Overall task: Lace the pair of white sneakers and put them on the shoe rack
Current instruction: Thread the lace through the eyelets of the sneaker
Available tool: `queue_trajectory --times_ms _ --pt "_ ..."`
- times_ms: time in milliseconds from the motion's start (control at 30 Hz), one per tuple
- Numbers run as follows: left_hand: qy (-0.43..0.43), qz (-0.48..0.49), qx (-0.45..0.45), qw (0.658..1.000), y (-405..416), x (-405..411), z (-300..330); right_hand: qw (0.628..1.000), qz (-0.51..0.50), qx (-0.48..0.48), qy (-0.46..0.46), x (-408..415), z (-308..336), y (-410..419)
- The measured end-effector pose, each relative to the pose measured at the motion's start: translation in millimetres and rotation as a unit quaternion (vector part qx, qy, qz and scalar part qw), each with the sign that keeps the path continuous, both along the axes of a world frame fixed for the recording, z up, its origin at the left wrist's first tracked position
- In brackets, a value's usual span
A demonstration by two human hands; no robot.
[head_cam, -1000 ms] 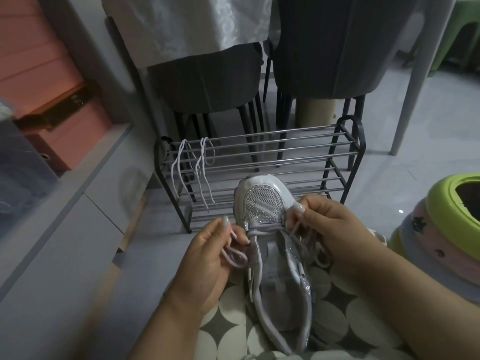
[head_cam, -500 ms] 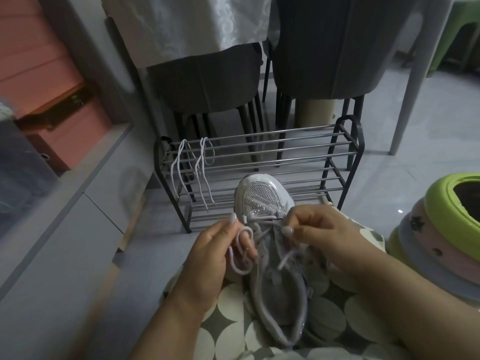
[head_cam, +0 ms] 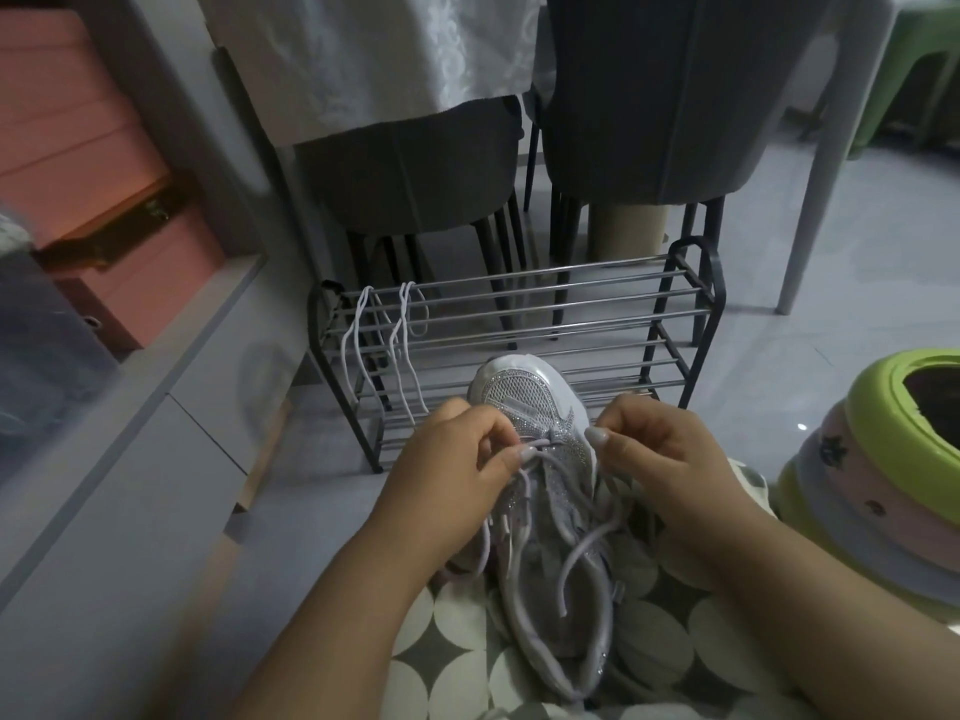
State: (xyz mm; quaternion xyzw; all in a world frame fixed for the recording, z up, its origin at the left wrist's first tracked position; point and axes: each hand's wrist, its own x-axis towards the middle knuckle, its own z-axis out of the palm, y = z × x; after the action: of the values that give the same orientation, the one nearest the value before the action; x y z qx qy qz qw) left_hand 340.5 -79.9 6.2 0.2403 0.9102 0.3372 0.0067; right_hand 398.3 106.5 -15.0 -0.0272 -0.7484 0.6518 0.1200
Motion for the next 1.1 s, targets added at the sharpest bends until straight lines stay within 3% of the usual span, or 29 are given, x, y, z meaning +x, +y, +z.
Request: queue_trajectory --times_ms 200,433,667,800,967,1100 --pt "-0.027 -0.008 -0.063 0.998 5 -11 10 0.999 -0.011 -0.028 -0.011 0 1 1" --pt "-0.057 -0.055 -0.068 0.995 5 -16 20 0.999 -0.022 -0.024 -0.033 -1 -1 3" --pt "-0.094 -0.031 0.057 0.993 9 -18 43 0.999 0.008 0.028 -0.018 -10 16 2" --pt "-0.118 -0.032 0.160 0.980 14 -25 64 0.993 0.108 0.046 -0.012 -19 36 -5" --pt "-0.132 -0.052 0.249 0.958 20 -32 92 0.959 0.200 0.201 0.001 -37 59 -19" --pt "-0.154 -0.054 0.300 0.940 24 -38 94 0.970 0.200 0.131 -0.026 -52 65 -24"
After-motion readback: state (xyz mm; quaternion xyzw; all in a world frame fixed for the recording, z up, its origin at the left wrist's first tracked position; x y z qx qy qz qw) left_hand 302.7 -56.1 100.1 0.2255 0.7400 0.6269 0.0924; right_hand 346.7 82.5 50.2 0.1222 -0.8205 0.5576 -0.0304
